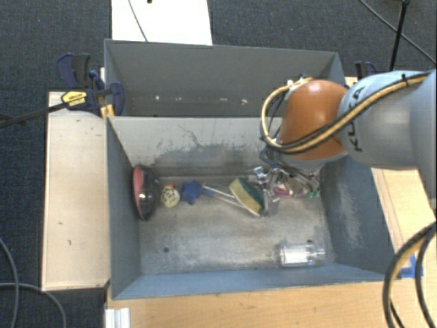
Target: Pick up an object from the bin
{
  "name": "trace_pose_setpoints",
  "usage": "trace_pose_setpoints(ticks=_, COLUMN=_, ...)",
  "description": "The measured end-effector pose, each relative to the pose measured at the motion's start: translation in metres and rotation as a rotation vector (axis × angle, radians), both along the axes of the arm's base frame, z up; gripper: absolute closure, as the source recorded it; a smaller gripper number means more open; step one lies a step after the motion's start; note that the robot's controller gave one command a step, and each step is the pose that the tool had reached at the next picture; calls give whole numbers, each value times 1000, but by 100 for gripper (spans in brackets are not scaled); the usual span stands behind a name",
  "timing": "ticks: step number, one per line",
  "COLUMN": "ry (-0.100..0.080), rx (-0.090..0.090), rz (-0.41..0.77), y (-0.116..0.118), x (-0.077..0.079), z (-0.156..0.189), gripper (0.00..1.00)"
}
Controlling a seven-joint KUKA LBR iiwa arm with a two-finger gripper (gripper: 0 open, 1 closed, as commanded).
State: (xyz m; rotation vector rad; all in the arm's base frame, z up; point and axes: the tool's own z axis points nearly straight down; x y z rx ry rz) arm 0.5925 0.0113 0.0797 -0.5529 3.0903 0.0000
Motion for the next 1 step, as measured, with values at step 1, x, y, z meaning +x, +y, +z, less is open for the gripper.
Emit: trace_pose_setpoints(ticks=1, ry=-8, rx=0, rz=-3, y=1, x=-16, z=151, gripper=100)
